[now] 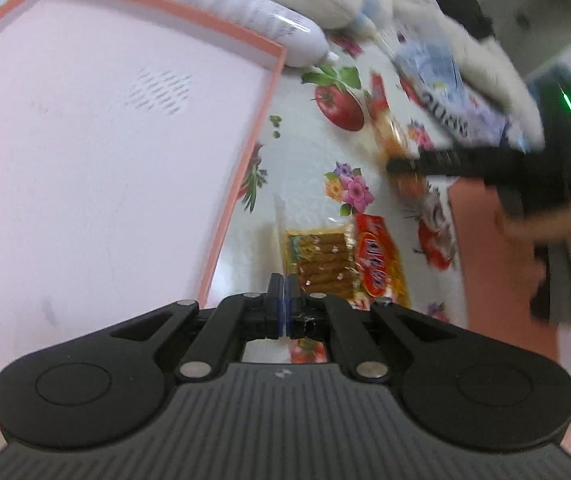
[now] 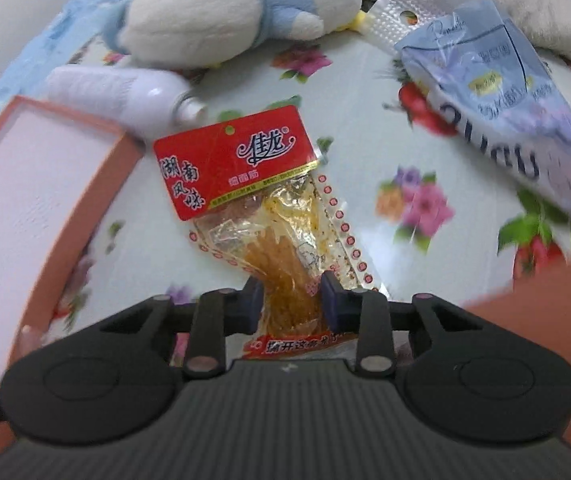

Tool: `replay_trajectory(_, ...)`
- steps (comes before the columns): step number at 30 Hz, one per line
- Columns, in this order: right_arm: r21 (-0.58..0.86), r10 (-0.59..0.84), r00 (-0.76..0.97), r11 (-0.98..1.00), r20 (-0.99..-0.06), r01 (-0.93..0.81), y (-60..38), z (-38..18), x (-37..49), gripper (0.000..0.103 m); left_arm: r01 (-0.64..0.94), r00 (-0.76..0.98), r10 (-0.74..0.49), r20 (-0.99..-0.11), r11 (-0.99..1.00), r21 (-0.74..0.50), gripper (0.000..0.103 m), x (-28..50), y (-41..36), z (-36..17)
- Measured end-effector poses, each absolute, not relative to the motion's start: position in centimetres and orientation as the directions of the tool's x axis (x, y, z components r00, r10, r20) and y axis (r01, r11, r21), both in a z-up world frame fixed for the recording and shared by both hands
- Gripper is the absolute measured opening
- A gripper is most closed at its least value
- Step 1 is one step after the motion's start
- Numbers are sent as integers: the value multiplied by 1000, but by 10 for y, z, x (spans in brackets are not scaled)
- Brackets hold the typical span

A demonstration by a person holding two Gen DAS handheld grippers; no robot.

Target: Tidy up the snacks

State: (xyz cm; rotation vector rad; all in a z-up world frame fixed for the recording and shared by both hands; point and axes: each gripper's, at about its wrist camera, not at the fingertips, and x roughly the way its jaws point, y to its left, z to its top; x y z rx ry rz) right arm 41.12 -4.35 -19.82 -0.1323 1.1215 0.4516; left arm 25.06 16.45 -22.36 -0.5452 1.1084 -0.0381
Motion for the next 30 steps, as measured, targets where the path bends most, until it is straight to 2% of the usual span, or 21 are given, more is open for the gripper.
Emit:
replay_trajectory(5, 236, 393, 325, 872, -860, -428, -58, -186, 359, 33, -319, 530, -312, -789, 788, -526, 1, 216, 161, -222)
replay_trajectory(14, 293, 473, 380, 847, -795, -443, -83, -173, 264, 29, -415, 621, -298, -725, 660, -626, 1, 141, 137, -233)
replay_trajectory(23, 225, 426, 487, 880, -762, -419, -105, -183, 191, 28, -430, 658, -274, -701, 628, -649, 1, 82, 123, -234)
replay_trajectory(27, 228, 419, 512, 890, -750, -395, -111, -192, 168, 30, -425, 637, -261, -726, 667, -613, 2, 70, 123, -234)
replay_trajectory(28, 226, 421, 517, 889, -745, -397, -112, -194, 163, 30, -416, 629, -270, -729, 675, -610, 4, 69, 123, -234)
replay_trajectory(30, 220, 417, 530, 892, -738, -396, -114, -197, 157, 34, -398, 606, -280, -745, 704, -588, 15, 70, 122, -234)
